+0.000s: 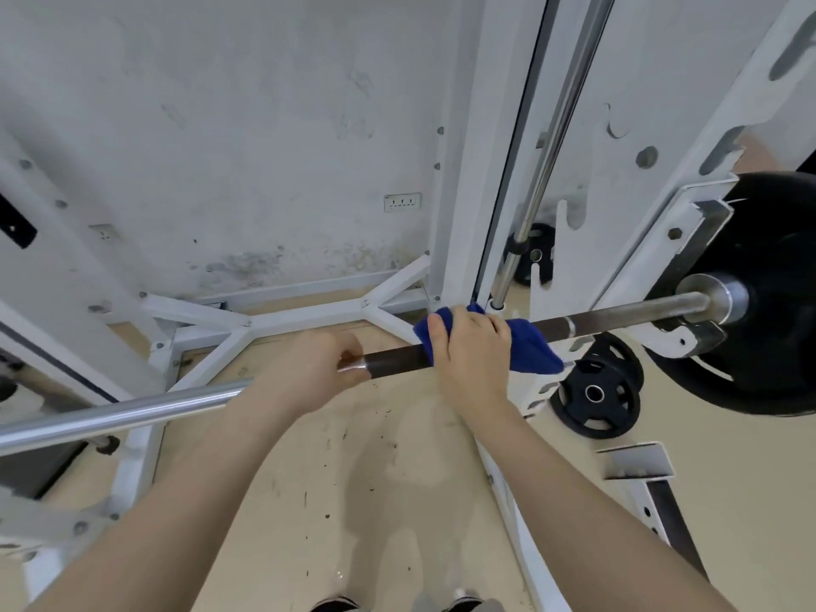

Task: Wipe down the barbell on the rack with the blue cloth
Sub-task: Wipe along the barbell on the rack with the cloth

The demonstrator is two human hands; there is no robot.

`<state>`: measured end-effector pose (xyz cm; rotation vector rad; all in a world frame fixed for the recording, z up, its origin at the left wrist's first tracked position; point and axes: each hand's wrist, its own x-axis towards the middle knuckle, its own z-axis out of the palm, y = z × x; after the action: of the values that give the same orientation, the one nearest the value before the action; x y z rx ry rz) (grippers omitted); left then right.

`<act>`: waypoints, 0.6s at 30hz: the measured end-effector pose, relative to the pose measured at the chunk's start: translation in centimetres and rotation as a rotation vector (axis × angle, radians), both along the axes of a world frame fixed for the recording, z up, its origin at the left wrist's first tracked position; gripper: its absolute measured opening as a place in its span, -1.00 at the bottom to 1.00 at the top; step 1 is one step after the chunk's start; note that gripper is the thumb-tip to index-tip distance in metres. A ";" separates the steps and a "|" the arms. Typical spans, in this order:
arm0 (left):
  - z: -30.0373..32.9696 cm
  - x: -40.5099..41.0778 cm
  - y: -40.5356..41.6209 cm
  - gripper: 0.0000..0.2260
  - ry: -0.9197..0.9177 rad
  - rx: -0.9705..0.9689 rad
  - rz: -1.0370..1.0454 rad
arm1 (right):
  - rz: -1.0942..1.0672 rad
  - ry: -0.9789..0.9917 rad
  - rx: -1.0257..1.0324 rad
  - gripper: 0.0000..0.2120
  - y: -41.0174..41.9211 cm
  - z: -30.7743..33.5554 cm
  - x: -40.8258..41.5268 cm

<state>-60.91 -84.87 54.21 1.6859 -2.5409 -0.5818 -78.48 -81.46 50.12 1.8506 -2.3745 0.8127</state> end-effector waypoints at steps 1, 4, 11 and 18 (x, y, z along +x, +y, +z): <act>0.0 0.3 0.3 -0.80 -0.049 -0.010 -0.042 | 0.059 0.001 -0.001 -0.69 0.1 0.0 1.2; 0.0 0.4 0.7 -0.91 -0.064 -0.073 -0.079 | 0.220 0.124 -0.087 -0.63 0.9 -1.5 5.0; -0.2 0.7 0.2 -0.79 0.019 -0.070 -0.126 | 0.121 0.373 -0.059 -0.66 0.2 -1.8 -0.1; -1.6 1.2 -0.2 -0.83 0.103 -0.065 -0.157 | 0.088 0.292 -0.195 -0.66 0.0 -2.8 5.7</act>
<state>-59.67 -85.06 52.62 1.4076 -2.6035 -0.5724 -72.80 -81.48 47.37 1.8598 -1.9800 0.6954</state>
